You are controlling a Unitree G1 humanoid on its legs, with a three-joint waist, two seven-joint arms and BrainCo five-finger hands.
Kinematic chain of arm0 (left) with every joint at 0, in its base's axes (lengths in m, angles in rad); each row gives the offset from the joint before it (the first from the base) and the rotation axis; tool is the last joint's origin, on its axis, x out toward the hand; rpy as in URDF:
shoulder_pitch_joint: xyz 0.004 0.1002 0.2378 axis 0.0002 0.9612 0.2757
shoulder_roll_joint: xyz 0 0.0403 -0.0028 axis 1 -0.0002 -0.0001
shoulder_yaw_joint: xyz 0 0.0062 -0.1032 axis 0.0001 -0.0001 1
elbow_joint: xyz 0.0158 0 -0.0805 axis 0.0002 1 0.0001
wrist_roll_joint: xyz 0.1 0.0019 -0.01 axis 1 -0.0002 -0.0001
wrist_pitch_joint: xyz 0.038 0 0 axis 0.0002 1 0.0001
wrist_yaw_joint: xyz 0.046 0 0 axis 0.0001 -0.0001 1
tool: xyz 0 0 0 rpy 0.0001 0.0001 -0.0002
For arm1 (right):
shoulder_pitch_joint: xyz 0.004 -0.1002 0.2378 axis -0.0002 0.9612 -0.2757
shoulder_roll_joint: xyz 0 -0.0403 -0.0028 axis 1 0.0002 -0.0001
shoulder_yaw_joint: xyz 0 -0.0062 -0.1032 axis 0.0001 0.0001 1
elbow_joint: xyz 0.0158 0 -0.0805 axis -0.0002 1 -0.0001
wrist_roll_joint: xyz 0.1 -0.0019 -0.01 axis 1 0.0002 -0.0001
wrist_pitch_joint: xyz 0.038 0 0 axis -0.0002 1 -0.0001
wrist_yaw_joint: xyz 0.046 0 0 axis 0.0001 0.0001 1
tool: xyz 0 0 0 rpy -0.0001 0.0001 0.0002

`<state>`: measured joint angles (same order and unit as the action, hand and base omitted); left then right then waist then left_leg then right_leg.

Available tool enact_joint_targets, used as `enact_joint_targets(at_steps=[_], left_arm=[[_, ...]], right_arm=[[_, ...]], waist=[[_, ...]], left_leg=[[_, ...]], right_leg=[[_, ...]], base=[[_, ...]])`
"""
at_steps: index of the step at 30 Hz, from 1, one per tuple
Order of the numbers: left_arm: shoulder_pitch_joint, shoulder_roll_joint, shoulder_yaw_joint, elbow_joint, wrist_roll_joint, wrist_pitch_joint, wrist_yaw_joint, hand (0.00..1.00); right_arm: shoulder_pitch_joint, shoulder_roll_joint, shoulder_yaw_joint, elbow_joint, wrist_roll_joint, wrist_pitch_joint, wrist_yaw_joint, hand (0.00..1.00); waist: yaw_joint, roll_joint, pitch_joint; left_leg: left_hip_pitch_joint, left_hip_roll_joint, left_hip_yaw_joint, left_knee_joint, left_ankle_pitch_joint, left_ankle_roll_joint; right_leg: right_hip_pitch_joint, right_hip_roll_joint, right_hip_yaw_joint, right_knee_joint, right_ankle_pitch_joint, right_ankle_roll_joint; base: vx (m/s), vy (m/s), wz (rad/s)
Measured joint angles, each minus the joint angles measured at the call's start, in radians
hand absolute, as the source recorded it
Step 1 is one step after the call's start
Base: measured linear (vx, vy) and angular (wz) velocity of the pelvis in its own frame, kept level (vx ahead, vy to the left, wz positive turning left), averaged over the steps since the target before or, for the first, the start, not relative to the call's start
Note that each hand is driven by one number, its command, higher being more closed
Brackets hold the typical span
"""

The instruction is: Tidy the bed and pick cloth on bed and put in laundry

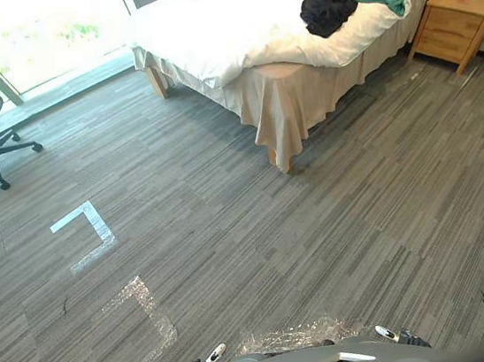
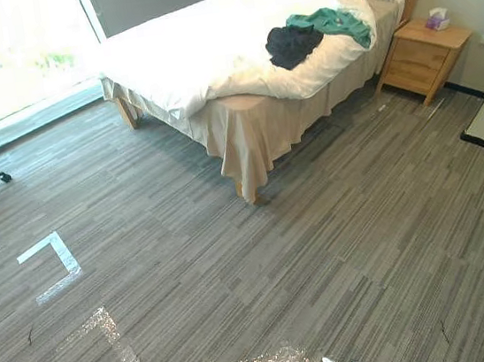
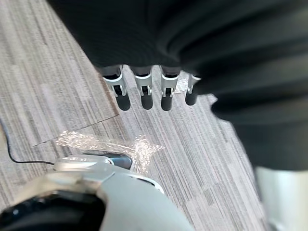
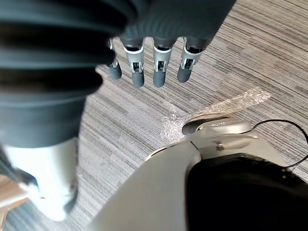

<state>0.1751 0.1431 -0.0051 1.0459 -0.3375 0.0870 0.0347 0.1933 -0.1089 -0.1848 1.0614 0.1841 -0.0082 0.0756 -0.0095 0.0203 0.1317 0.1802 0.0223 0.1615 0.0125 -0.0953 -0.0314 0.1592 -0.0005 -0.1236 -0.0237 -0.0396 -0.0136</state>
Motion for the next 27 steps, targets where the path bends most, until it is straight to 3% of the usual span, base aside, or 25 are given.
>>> enact_joint_targets(at_steps=[6,8,15,27], left_arm=[[-0.002,0.003,0.007,0.001,0.036,0.029,-0.031,0.0],[-0.009,0.003,0.006,0.001,0.054,0.051,-0.031,0.0],[-0.025,0.008,0.003,0.001,0.088,0.104,-0.031,0.0],[-0.05,0.019,-0.032,0.038,0.095,0.102,-0.034,0.0]], right_arm=[[-0.005,0.003,-0.006,0.005,-0.001,0.0,0.0,0.0],[-0.008,0.003,-0.013,0.006,-0.001,0.001,0.0,0.0],[-0.016,0.007,-0.018,0.006,0.0,0.001,-0.001,0.0],[-0.016,0.008,-0.02,0.004,0.043,0.0,0.003,0.0]], waist=[[0.001,-0.01,0.007],[0.002,-0.007,0.01],[0.0,-0.011,0.017],[-0.002,-0.014,0.032]], left_leg=[[0.03,0.002,0.022,-0.014,0.0,-0.021],[0.047,0.006,0.025,-0.031,0.001,-0.025],[0.063,0.014,0.049,-0.045,0.0,-0.031],[0.041,0.036,0.126,-0.04,-0.011,-0.016]], right_leg=[[0.051,0.004,-0.003,-0.053,0.003,0.013],[0.063,0.01,-0.003,-0.065,0.006,0.04],[0.064,0.019,0.009,-0.066,0.006,0.041],[0.016,0.045,0.084,-0.077,0.025,0.012]], base=[[0.05,-0.015,0.0],[0.02,-0.034,-0.05],[-0.03,-0.034,-0.09],[-0.05,-0.04,-0.2]])
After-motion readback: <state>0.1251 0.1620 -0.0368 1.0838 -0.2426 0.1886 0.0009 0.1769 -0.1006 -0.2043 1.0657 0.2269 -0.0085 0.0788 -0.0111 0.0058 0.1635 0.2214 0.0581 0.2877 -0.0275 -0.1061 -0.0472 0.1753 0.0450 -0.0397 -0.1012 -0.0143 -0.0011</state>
